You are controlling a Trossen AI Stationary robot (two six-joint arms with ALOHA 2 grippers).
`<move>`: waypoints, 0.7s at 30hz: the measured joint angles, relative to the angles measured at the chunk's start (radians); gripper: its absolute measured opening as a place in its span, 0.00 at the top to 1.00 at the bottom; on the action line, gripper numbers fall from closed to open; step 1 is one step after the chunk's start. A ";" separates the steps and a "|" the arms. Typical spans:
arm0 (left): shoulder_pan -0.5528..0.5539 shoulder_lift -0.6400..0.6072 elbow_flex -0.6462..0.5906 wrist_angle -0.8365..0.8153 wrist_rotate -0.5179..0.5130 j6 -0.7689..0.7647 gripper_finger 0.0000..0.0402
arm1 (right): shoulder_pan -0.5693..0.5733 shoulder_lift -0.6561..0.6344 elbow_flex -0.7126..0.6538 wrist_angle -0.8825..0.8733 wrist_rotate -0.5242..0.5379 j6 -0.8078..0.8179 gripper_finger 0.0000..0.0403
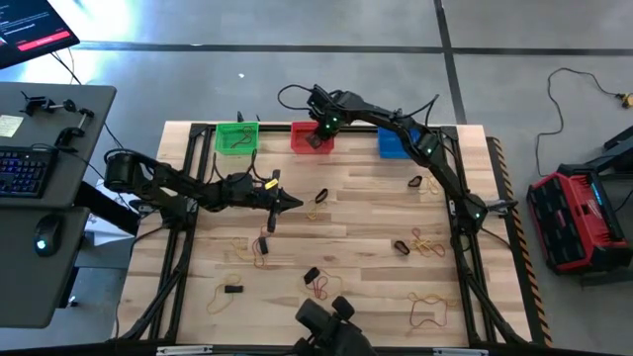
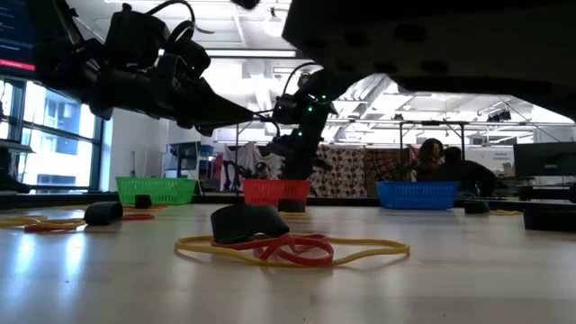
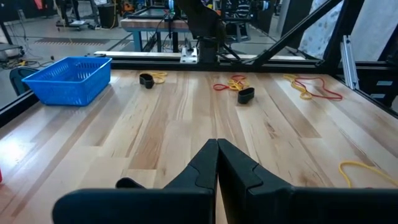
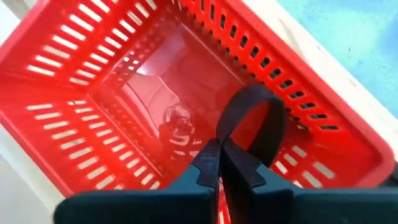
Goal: Sort rubber bands into baskets
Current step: Put the black rubber band into the red bin
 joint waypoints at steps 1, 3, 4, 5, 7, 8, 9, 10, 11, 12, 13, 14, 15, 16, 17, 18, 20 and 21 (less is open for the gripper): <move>0.000 0.000 0.000 0.000 0.000 0.000 1.00 | 0.000 0.002 0.000 -0.002 -0.008 0.000 1.00; 0.000 0.000 0.000 0.000 0.000 0.001 1.00 | -0.003 0.012 0.000 0.002 -0.014 0.003 1.00; 0.000 0.000 0.000 0.000 0.000 0.000 1.00 | -0.004 0.014 -0.001 0.001 -0.021 0.006 1.00; 0.000 0.000 0.000 0.000 0.000 0.000 1.00 | -0.004 0.019 -0.001 0.001 -0.025 0.006 1.00; 0.000 0.000 0.000 -0.004 0.000 0.000 1.00 | -0.005 0.024 -0.001 0.008 -0.036 0.002 1.00; 0.000 0.000 0.000 -0.005 0.000 0.000 1.00 | -0.006 0.025 -0.001 0.007 -0.039 -0.001 1.00; 0.000 0.000 0.000 -0.007 0.000 0.000 1.00 | -0.006 0.025 -0.001 0.008 -0.039 -0.008 1.00; 0.000 0.000 0.000 -0.007 0.000 0.000 1.00 | -0.006 0.025 -0.001 0.012 -0.039 -0.016 1.00; 0.000 0.000 0.000 -0.008 0.000 0.001 1.00 | -0.006 0.025 -0.001 0.017 -0.039 -0.019 1.00; 0.000 0.000 0.000 -0.008 0.000 0.003 1.00 | -0.006 0.025 -0.001 0.017 -0.039 -0.020 1.00; 0.000 0.000 0.000 -0.008 0.000 0.003 1.00 | -0.006 0.025 -0.001 0.018 -0.039 -0.021 1.00; 0.000 0.000 0.000 -0.008 0.000 0.003 1.00 | -0.006 0.025 -0.001 0.020 -0.039 -0.025 1.00; 0.000 0.000 0.000 -0.008 0.000 0.003 1.00 | -0.006 0.025 -0.001 0.022 -0.038 -0.027 1.00; 0.000 0.000 0.000 -0.008 0.000 0.003 1.00 | -0.006 0.025 -0.001 0.024 -0.038 -0.028 1.00; 0.000 0.000 0.000 -0.008 0.000 0.003 1.00 | -0.006 0.025 -0.001 0.026 -0.038 -0.028 0.99; 0.000 0.000 0.000 -0.008 0.000 0.002 1.00 | -0.006 0.025 -0.001 0.028 -0.038 -0.034 0.99; 0.001 0.000 0.000 -0.008 -0.001 -0.001 1.00 | -0.006 0.025 -0.001 0.029 -0.037 -0.044 0.95; 0.001 0.000 0.000 -0.008 -0.001 -0.001 1.00 | -0.006 0.025 0.001 0.028 -0.037 -0.046 0.93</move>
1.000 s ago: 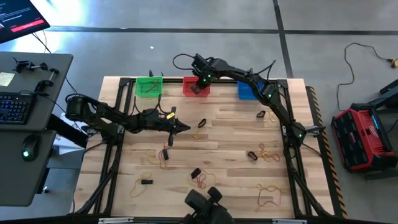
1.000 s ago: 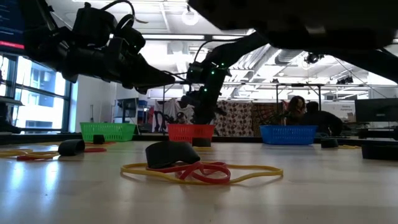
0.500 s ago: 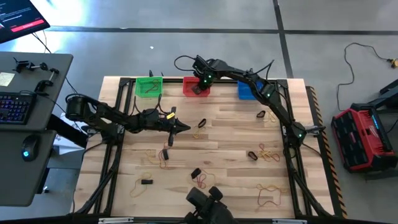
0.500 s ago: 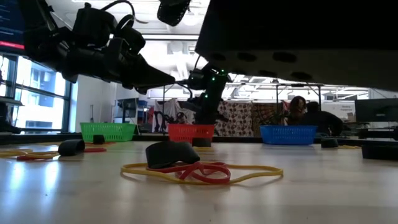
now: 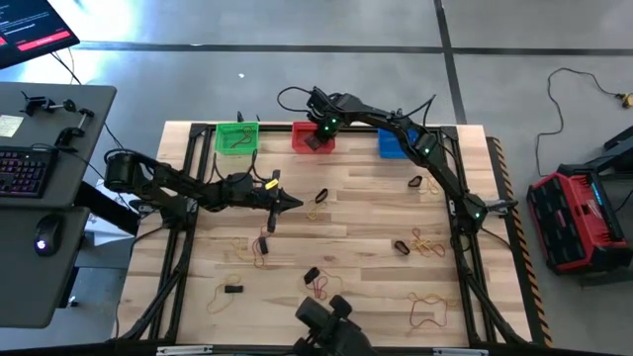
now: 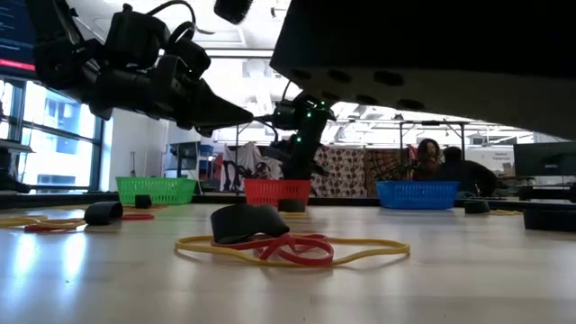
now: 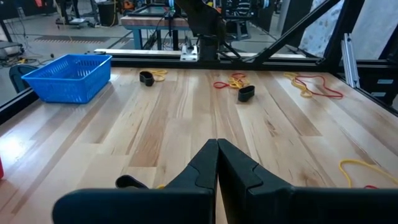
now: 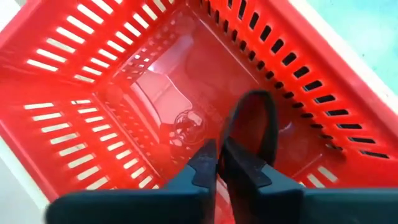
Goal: Sort rubber bands into baskets
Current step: Put the black rubber band into the red bin, then put the yellow rubber band into the blue bin
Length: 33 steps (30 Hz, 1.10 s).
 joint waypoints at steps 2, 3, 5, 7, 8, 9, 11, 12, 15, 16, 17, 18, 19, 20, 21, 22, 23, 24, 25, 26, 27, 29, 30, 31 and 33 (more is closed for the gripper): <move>0.000 0.000 0.000 0.000 -0.002 0.000 1.00 | 0.002 0.000 0.013 -0.004 0.002 -0.004 0.87; 0.000 0.000 0.000 0.000 -0.002 0.000 1.00 | 0.004 0.000 0.023 -0.006 0.002 -0.007 0.84; 0.000 0.000 0.000 0.000 -0.002 0.000 1.00 | 0.008 0.000 0.056 -0.016 0.002 -0.008 0.78; 0.000 0.000 0.000 0.000 -0.003 0.000 1.00 | 0.010 0.000 0.095 -0.031 0.001 -0.022 0.74; 0.000 0.000 0.000 0.000 -0.003 0.000 1.00 | 0.011 0.000 0.112 -0.039 0.001 -0.033 0.72; 0.000 0.000 0.000 0.000 -0.003 0.000 1.00 | 0.011 -0.010 0.110 -0.033 -0.001 -0.045 0.71; 0.000 0.000 0.000 -0.004 -0.003 0.000 1.00 | 0.014 -0.038 0.090 -0.028 -0.005 -0.086 0.72; -0.001 0.000 0.000 -0.007 -0.003 0.000 1.00 | 0.016 -0.051 0.090 -0.032 -0.005 -0.107 0.74; 0.000 0.000 0.000 -0.008 -0.003 0.000 1.00 | 0.033 -0.091 0.090 -0.040 0.040 -0.179 0.87; 0.000 0.000 0.000 -0.008 -0.003 0.000 1.00 | 0.044 -0.100 0.090 -0.032 0.051 -0.199 0.92; 0.000 0.000 0.000 -0.008 -0.003 0.000 1.00 | 0.052 -0.108 0.091 -0.019 0.052 -0.216 0.96; 0.000 0.000 0.000 -0.008 -0.003 0.000 1.00 | 0.060 -0.112 0.091 -0.003 0.052 -0.221 0.98; 0.000 0.000 0.000 -0.008 -0.003 0.000 1.00 | 0.069 -0.116 0.090 0.016 0.052 -0.225 0.97; 0.000 0.000 0.000 -0.008 -0.003 0.000 1.00 | 0.076 -0.119 0.090 0.034 0.052 -0.231 0.97; 0.000 0.000 0.000 -0.008 -0.003 0.000 1.00 | 0.084 -0.121 0.090 0.048 0.051 -0.237 0.98; 0.000 0.000 0.000 -0.008 -0.003 0.000 1.00 | 0.090 -0.122 0.090 0.061 0.051 -0.241 0.99; 0.000 0.000 0.000 -0.009 -0.003 0.000 1.00 | 0.096 -0.123 0.090 0.075 0.052 -0.243 0.99; 0.000 0.000 0.000 -0.009 -0.003 -0.001 1.00 | 0.102 -0.123 0.090 0.086 0.052 -0.244 0.99; 0.000 0.000 0.000 -0.009 -0.003 -0.002 1.00 | 0.108 -0.123 0.090 0.098 0.052 -0.244 0.99; 0.000 0.000 0.000 -0.009 -0.003 -0.005 1.00 | 0.113 -0.123 0.090 0.110 0.052 -0.244 1.00; 0.000 0.000 0.000 -0.010 -0.003 -0.009 1.00 | 0.117 -0.123 0.090 0.123 0.052 -0.243 1.00; 0.000 0.000 0.000 -0.010 -0.003 -0.009 1.00 | 0.125 -0.123 0.090 0.149 0.052 -0.239 1.00; 0.000 0.000 0.000 -0.010 -0.003 -0.009 1.00 | 0.127 -0.123 0.090 0.155 0.052 -0.237 1.00; 0.000 0.000 0.000 -0.009 -0.003 -0.009 1.00 | 0.130 -0.123 0.090 0.157 0.052 -0.236 1.00; 0.000 0.000 0.000 -0.009 -0.003 -0.009 1.00 | 0.138 -0.123 0.089 0.164 0.062 -0.234 1.00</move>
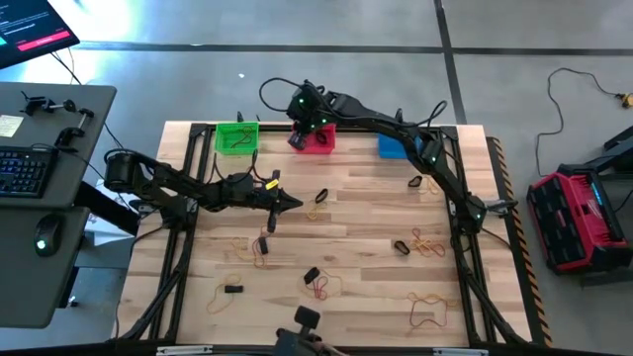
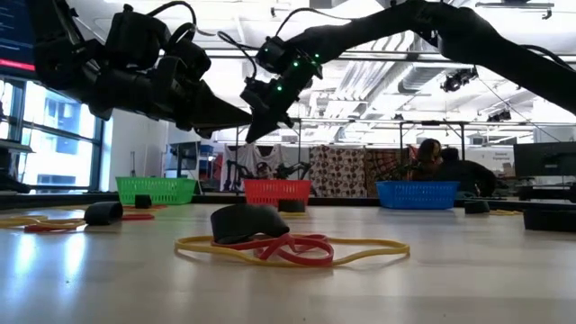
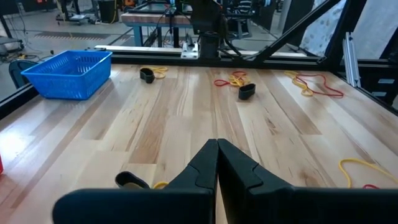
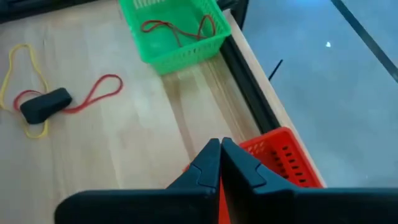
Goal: Sort rubber bands into baskets
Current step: Put the yellow rubber band into the blue bin
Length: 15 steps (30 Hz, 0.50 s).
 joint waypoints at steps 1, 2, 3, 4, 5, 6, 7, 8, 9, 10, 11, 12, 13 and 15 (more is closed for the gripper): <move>0.000 0.000 0.000 0.000 0.000 0.000 1.00 | 0.007 0.000 -0.008 0.017 0.014 0.000 1.00; 0.000 0.000 0.000 0.000 0.000 0.000 1.00 | 0.013 -0.001 -0.018 0.034 0.027 -0.001 1.00; 0.000 0.000 0.000 0.001 0.000 0.000 1.00 | 0.018 -0.001 -0.023 0.042 0.041 -0.001 1.00; 0.000 0.000 0.000 0.001 0.000 0.000 1.00 | 0.023 0.000 -0.026 0.044 0.046 0.000 1.00; 0.000 0.000 0.000 0.001 0.000 -0.001 1.00 | 0.028 0.000 -0.026 0.046 0.047 0.003 1.00; 0.000 0.000 0.000 0.001 -0.002 -0.002 1.00 | 0.032 0.000 -0.026 0.051 0.046 0.008 1.00; 0.000 0.000 0.000 0.001 -0.005 -0.002 1.00 | 0.036 0.000 -0.026 0.058 0.046 0.009 1.00; 0.000 0.000 0.000 0.001 -0.007 -0.002 1.00 | 0.040 0.000 -0.026 0.062 0.048 0.008 1.00; 0.000 0.000 0.000 0.002 -0.007 -0.002 1.00 | 0.044 0.000 -0.026 0.068 0.056 0.008 1.00; 0.000 0.000 0.000 0.002 -0.007 -0.002 1.00 | 0.048 0.000 -0.026 0.072 0.067 0.006 1.00; 0.000 0.000 0.000 0.002 -0.007 -0.002 1.00 | 0.050 0.000 -0.026 0.078 0.071 0.005 1.00; 0.000 0.000 0.000 0.002 -0.007 -0.002 1.00 | 0.053 0.000 -0.026 0.081 0.072 0.002 1.00; 0.000 0.000 0.000 0.002 -0.007 -0.002 1.00 | 0.053 0.000 -0.026 0.082 0.072 0.002 1.00; 0.000 0.000 0.000 0.002 -0.008 -0.003 1.00 | 0.058 -0.002 -0.026 0.081 0.073 0.002 1.00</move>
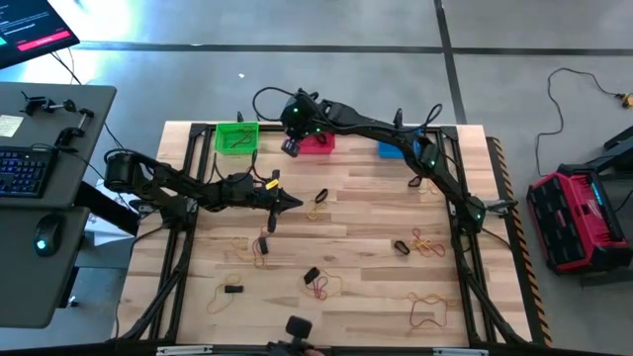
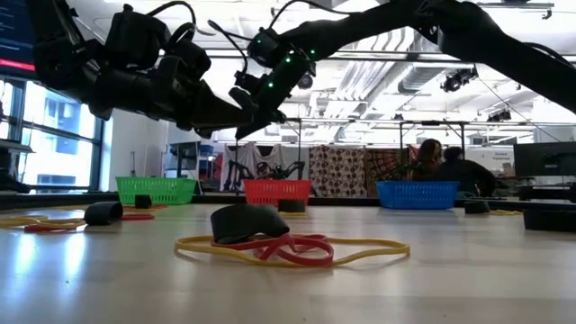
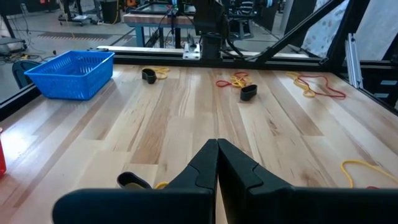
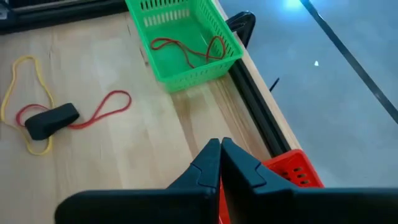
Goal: Sort rubber bands into baskets
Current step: Put the yellow rubber band into the blue bin
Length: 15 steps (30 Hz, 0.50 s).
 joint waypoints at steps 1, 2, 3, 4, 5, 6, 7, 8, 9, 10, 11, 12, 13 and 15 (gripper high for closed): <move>0.000 0.000 0.000 0.000 0.000 -0.006 1.00 | 0.003 0.000 0.000 -0.001 0.001 0.000 1.00; 0.000 0.000 0.000 0.000 0.000 -0.007 1.00 | 0.006 0.000 0.000 0.001 0.005 0.000 1.00; 0.000 0.000 0.000 0.000 0.000 -0.007 1.00 | 0.010 0.000 0.000 0.005 0.009 0.000 1.00; 0.000 0.000 0.000 0.000 0.000 -0.007 1.00 | 0.015 0.000 0.000 0.012 0.015 0.001 1.00; 0.000 0.000 0.000 0.000 0.000 -0.007 1.00 | 0.018 0.000 0.000 0.019 0.019 0.010 1.00; 0.000 0.000 0.000 0.000 0.000 -0.007 1.00 | 0.021 0.000 0.000 0.024 0.023 0.016 1.00; 0.000 0.000 0.000 0.000 0.000 -0.007 1.00 | 0.024 0.000 0.000 0.024 0.022 0.019 1.00; 0.000 0.000 0.000 0.000 0.000 -0.007 1.00 | 0.027 0.000 0.000 0.023 0.022 0.020 1.00; 0.000 0.000 0.000 0.000 0.000 -0.007 1.00 | 0.029 0.000 0.000 0.022 0.026 0.021 1.00; 0.000 0.000 0.000 0.000 0.000 -0.006 1.00 | 0.033 0.000 0.000 0.024 0.043 0.023 1.00; 0.000 0.000 0.000 0.000 0.000 -0.006 1.00 | 0.037 0.000 0.000 0.030 0.063 0.023 1.00; 0.000 0.000 0.000 0.000 0.000 -0.007 1.00 | 0.039 0.000 0.000 0.036 0.074 0.022 1.00; 0.000 0.000 0.000 0.000 0.000 -0.007 1.00 | 0.042 0.000 0.000 0.039 0.075 0.020 1.00; 0.000 0.000 0.000 0.000 0.000 -0.006 1.00 | 0.047 0.000 0.000 0.034 0.074 0.019 1.00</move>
